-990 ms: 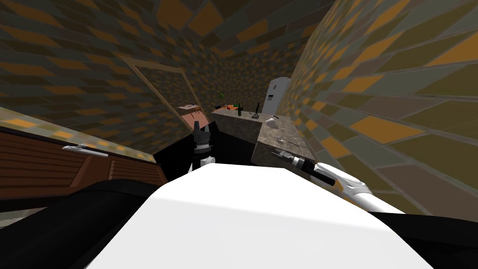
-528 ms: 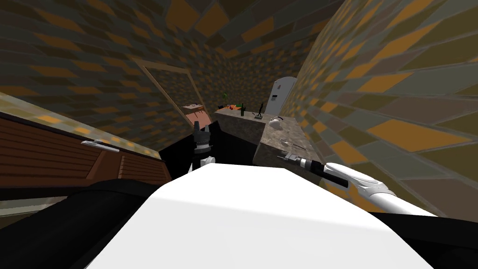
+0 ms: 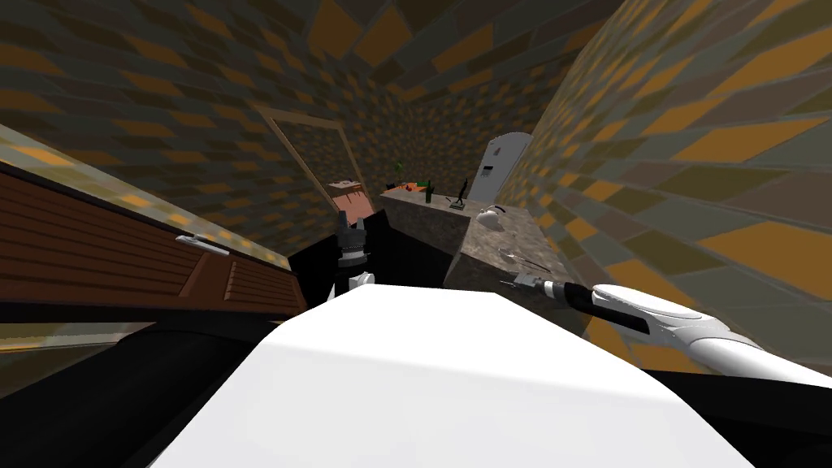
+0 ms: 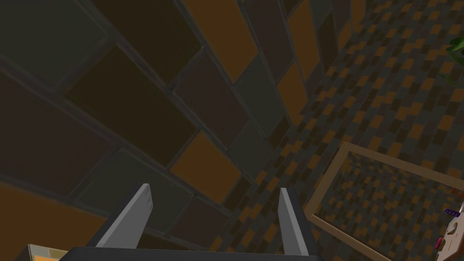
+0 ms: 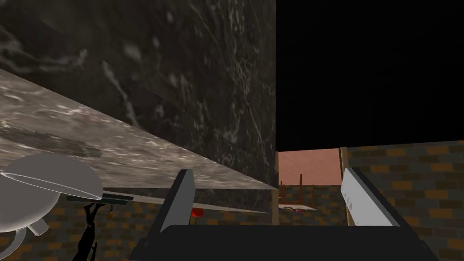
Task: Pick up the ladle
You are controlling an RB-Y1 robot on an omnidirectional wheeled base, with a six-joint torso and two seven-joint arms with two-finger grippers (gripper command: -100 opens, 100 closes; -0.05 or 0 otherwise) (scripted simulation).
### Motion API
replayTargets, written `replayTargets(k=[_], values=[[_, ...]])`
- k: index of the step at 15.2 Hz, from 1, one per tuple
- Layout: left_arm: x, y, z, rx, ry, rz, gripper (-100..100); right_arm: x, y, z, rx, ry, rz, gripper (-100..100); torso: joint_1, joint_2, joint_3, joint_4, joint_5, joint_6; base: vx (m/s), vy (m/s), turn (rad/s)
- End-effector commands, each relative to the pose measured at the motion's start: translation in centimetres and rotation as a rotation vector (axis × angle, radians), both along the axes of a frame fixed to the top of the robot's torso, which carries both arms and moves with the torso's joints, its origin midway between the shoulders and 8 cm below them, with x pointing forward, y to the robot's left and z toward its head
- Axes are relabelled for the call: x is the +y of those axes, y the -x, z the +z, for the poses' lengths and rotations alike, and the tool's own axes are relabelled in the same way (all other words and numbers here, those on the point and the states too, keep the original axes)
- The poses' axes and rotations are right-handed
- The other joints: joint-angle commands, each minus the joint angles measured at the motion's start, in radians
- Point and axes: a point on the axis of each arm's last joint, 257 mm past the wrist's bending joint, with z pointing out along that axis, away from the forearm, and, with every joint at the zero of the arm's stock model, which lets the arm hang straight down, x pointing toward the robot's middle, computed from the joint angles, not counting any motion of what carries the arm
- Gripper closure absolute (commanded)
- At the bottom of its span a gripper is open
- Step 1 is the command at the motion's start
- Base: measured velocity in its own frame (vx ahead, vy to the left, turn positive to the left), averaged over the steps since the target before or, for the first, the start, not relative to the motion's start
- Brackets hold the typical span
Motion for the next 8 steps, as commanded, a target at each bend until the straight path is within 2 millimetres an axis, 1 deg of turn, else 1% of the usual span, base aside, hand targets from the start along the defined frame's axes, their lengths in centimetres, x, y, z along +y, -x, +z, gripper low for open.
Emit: replayTargets(k=[1, 2, 3, 4, 5, 6, 7, 8], values=[[0.0, 0.0, 0.0, 0.0, 0.0, 0.0, 0, -3.7, 1.6, -0.1, 0.045, 0.103, 0.014, -100, 0.0, 0.0, 0.0, 0.0, 0.0, 0.0, 0.085, 0.025, 0.128], [0.0, 0.0, 0.0, 0.0, 0.0, 0.0, 0, -4.0, 1.6, 0.0, 0.047, 0.109, 0.011, -100, 0.0, -0.001, -0.001, 0.0, 0.0, 0.0, 0.086, 0.023, 0.13], [0.0, 0.0, 0.0, 0.0, 0.0, 0.0, 0, -6.4, 2.8, 0.0, 0.08, 0.175, 0.021, -100, -0.001, -0.001, -0.001, 0.0, 0.0, 0.0, 0.081, 0.033, 0.161], [0.0, 0.0, 0.0, 0.0, 0.0, 0.0, 0, -6.5, 2.8, 0.1, 0.08, 0.178, 0.022, -100, 0.0, -0.001, -0.001, 0.0, 0.0, 0.0, 0.068, 0.027, 0.123], [0.0, 0.0, 0.0, 0.0, 0.0, 0.0, 0, -8.9, 4.0, 0.3, 0.114, 0.242, 0.031, -100, 0.0, -0.001, -0.001, 0.0, 0.0, 0.0, 0.074, 0.024, 0.128], [0.0, 0.0, 0.0, 0.0, 0.0, 0.0, 0, -10.5, 5.0, 0.5, 0.143, 0.293, 0.051, -100, 0.0, -0.001, 0.0, 0.0, 0.0, 0.0, 0.112, 0.02, 0.226], [0.0, 0.0, 0.0, 0.0, 0.0, 0.0, 0, -11.1, 5.2, 0.5, 0.147, 0.301, 0.04, -100, 0.0, -0.002, -0.001, 0.0, 0.0, -0.001, 0.11, 0.002, 0.178], [0.0, 0.0, 0.0, 0.0, 0.0, 0.0, 0, -13.0, 6.4, 0.8, 0.179, 0.352, 0.051, -100, -0.001, -0.003, -0.002, -0.001, 0.0, 0.0, 0.112, -0.008, 0.147]])
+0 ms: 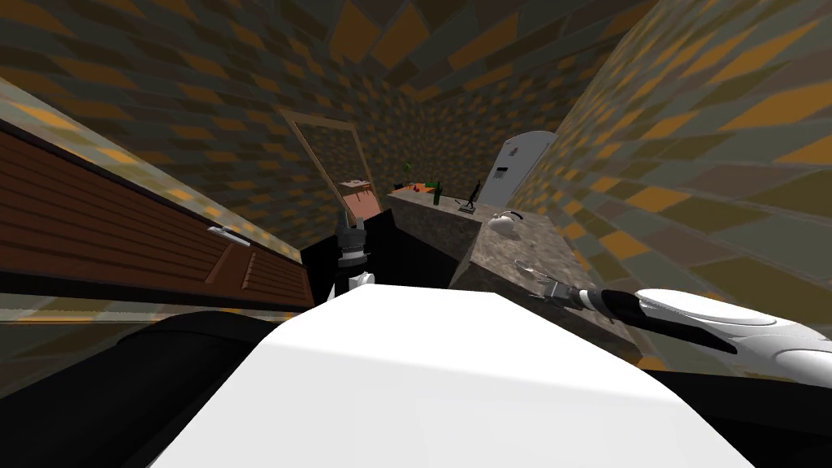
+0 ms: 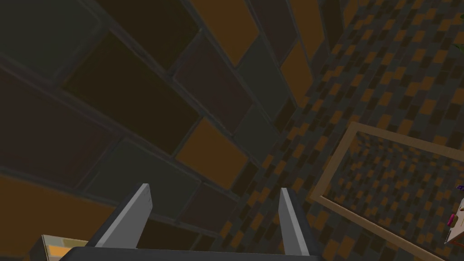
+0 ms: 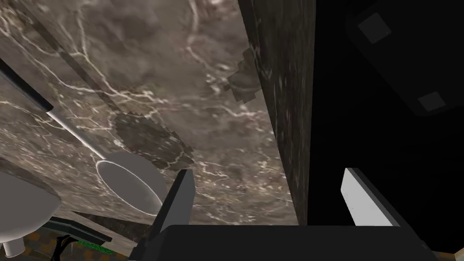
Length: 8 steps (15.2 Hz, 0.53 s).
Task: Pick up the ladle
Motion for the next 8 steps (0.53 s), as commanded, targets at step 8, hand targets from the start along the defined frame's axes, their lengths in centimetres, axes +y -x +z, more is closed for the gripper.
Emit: replayTargets(k=[8], values=[[0.0, 0.0, 0.0, 0.0, 0.0, 0.0, 0, -7.8, 5.9, 1.2, 0.153, 0.203, 0.026, -100, -0.001, 0.0, 0.0, 0.0, 0.0, 0.0, 0.106, -0.017, 0.129]])
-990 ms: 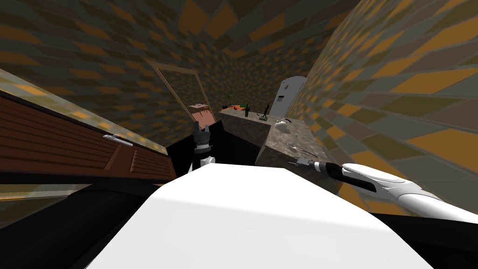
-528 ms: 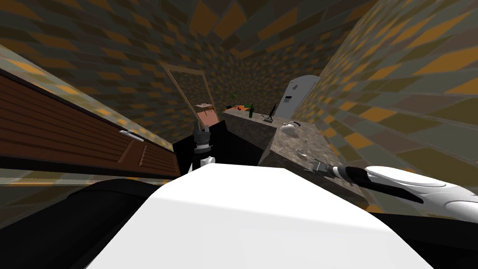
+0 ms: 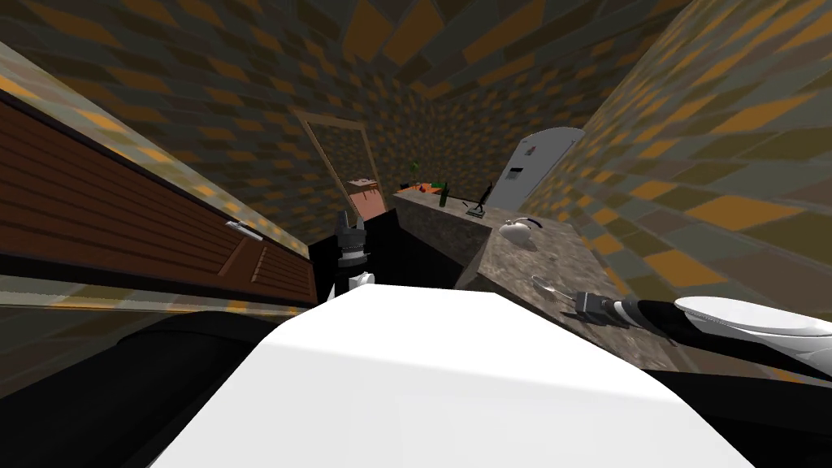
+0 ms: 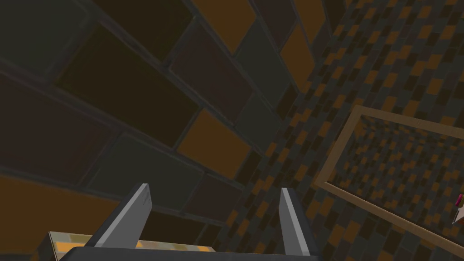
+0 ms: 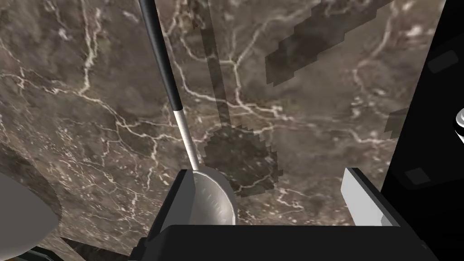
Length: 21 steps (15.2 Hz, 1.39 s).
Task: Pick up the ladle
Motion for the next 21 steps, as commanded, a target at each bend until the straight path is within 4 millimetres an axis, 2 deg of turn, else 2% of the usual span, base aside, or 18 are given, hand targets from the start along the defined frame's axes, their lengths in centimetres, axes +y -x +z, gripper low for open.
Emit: replayTargets(k=[1, 2, 5, 7, 15, 21], values=[[0.0, 0.0, 0.0, 0.0, 0.0, 0.0, 0, -1.6, 1.7, 0.0, 0.038, 0.036, 0.005, -100, 0.0, 0.0, 0.0, 0.0, 0.0, 0.0, 0.097, -0.037, 0.104], [0.0, 0.0, 0.0, 0.0, 0.0, 0.0, 0, -1.6, 1.7, 0.0, 0.038, 0.036, 0.005, -100, 0.0, 0.0, 0.0, 0.0, 0.0, 0.0, 0.085, -0.036, 0.089], [0.0, 0.0, 0.0, 0.0, 0.0, 0.0, 0, -3.5, 4.8, -0.2, 0.107, 0.086, 0.012, -100, -0.001, 0.0, 0.0, 0.0, 0.0, 0.0, 0.105, -0.046, 0.128], [0.0, 0.0, 0.0, 0.0, 0.0, 0.0, 0, -3.5, 4.8, -0.2, 0.107, 0.086, 0.012, -100, -0.002, -0.001, -0.001, 0.0, 0.0, 0.0, 0.095, -0.055, 0.091], [0.0, 0.0, 0.0, 0.0, 0.0, 0.0, 0, -1.1, 3.9, -0.8, 0.096, 0.095, 0.111, -100, 0.0, -0.002, -0.001, 0.0, 0.0, 0.001, 0.11, -0.032, -0.182], [0.0, 0.0, 0.0, 0.0, 0.0, 0.0, 0, 1.4, 3.4, -1.7, 0.088, 0.1, 0.205, -100, -0.001, -0.001, -0.001, 0.0, 0.0, 0.001, 0.133, -0.033, -0.215]])
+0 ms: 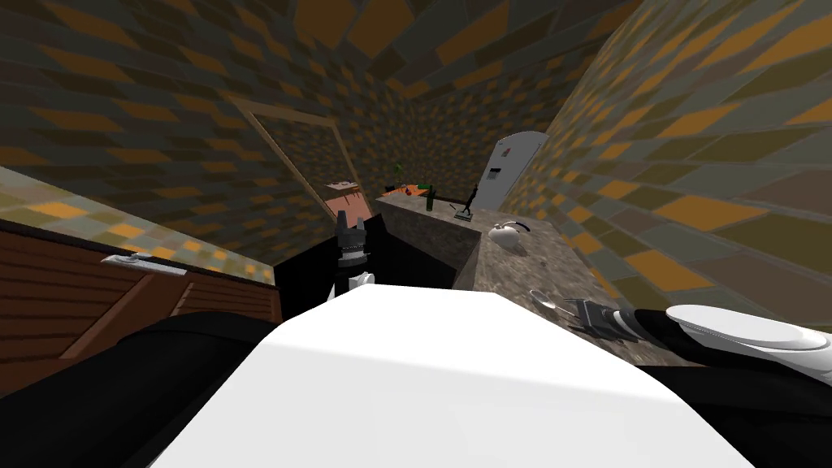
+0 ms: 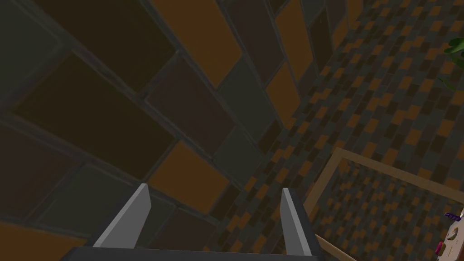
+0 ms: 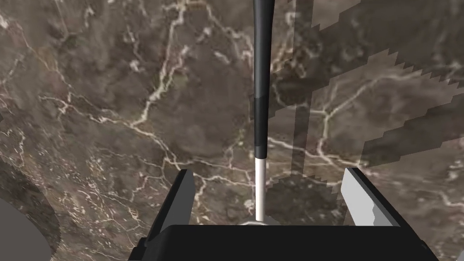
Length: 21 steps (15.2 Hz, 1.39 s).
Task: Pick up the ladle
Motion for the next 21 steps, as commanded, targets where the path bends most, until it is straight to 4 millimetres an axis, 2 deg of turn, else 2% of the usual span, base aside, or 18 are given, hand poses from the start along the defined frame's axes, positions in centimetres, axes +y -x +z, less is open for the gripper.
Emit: replayTargets(k=[1, 3, 5, 6, 11, 15, 21], values=[[0.0, 0.0, 0.0, 0.0, 0.0, 0.0, 0, 0.8, 0.0, -0.3, -0.003, 0.007, 0.037, -100, 0.0, 0.0, 0.0, 0.0, 0.0, 0.0, 0.174, -0.013, -0.331], [0.0, 0.0, 0.0, 0.0, 0.0, 0.0, 0, 1.9, -0.2, -0.6, -0.005, -0.001, 0.064, -100, 0.003, 0.0, 0.0, 0.0, 0.0, 0.0, 0.127, 0.039, -0.231], [0.0, 0.0, 0.0, 0.0, 0.0, 0.0, 0, 1.8, -0.2, -0.6, -0.004, -0.003, 0.055, -100, 0.004, 0.001, 0.0, 0.0, 0.001, -0.001, 0.077, 0.02, -0.103], [0.0, 0.0, 0.0, 0.0, 0.0, 0.0, 0, 1.8, -0.2, -0.6, -0.004, -0.002, 0.058, 100, 0.003, 0.003, 0.001, 0.001, 0.0, -0.002, 0.02, 0.006, -0.003], [0.0, 0.0, 0.0, 0.0, 0.0, 0.0, 0, 1.3, -0.2, -0.5, -0.004, -0.002, 0.043, 100, 0.0, 0.009, 0.005, 0.001, -0.002, 0.0, -0.003, -0.006, 0.038], [0.0, 0.0, 0.0, -0.001, 0.0, -0.001, 0, -0.5, 0.0, 0.1, -0.001, -0.004, -0.022, 100, -0.001, 0.017, 0.009, 0.003, -0.003, -0.002, -0.138, -0.015, 0.306], [0.0, 0.0, 0.0, 0.0, 0.0, 0.0, 0, -2.7, 0.6, 0.8, 0.001, 0.001, -0.099, 100, 0.002, 0.019, 0.011, 0.004, -0.001, -0.001, -0.137, 0.029, 0.177]])
